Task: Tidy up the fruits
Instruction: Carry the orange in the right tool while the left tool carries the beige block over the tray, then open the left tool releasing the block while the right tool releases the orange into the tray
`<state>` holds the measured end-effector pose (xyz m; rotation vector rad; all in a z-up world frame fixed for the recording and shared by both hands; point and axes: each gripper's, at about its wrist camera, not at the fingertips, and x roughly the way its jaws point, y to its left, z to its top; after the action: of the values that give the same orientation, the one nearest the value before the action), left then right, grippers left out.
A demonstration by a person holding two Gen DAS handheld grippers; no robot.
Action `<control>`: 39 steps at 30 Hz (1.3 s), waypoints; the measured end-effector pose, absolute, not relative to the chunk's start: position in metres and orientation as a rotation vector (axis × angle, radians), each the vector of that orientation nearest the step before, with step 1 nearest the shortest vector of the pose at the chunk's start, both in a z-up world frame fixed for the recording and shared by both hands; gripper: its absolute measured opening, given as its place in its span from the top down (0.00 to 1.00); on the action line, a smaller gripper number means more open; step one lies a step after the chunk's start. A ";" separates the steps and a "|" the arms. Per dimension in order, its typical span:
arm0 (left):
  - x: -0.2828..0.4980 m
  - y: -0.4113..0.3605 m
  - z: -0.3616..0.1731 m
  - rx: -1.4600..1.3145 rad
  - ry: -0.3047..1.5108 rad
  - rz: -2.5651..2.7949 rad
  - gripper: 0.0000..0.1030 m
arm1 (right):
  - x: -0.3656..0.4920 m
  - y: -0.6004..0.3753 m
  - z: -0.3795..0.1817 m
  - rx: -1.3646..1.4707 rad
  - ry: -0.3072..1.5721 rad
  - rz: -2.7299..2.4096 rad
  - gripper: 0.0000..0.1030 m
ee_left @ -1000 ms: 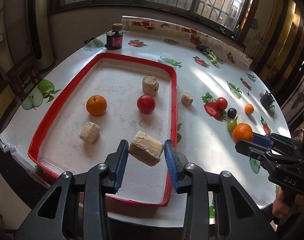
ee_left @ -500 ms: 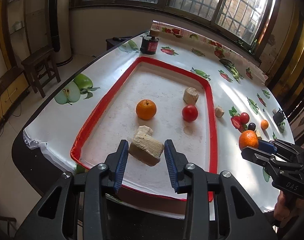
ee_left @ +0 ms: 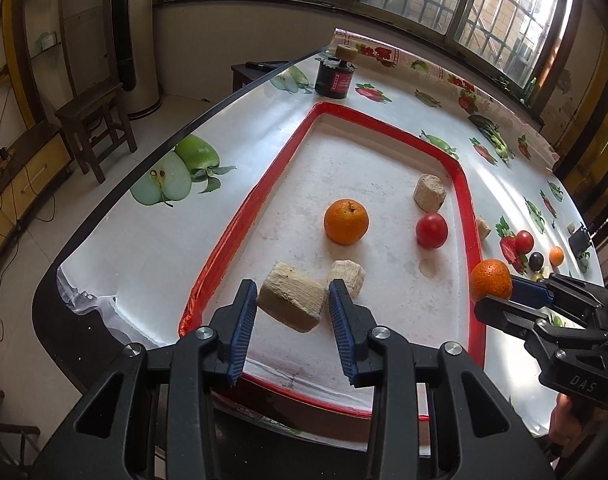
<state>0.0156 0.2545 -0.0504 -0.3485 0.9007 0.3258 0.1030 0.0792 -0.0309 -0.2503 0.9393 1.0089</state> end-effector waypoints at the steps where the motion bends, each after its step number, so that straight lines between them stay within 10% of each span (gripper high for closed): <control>1: 0.017 0.256 -0.052 -0.348 0.906 0.326 0.66 | 0.104 0.082 -0.033 -0.254 0.946 1.011 0.65; 39: 0.012 0.233 -0.043 -0.332 0.913 0.329 0.51 | 0.102 0.044 -0.026 -0.249 0.930 0.962 0.51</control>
<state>0.0123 0.2332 -0.0427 -0.3323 0.9133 0.3286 0.1017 0.0441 -0.0263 -0.2493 0.9297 0.9617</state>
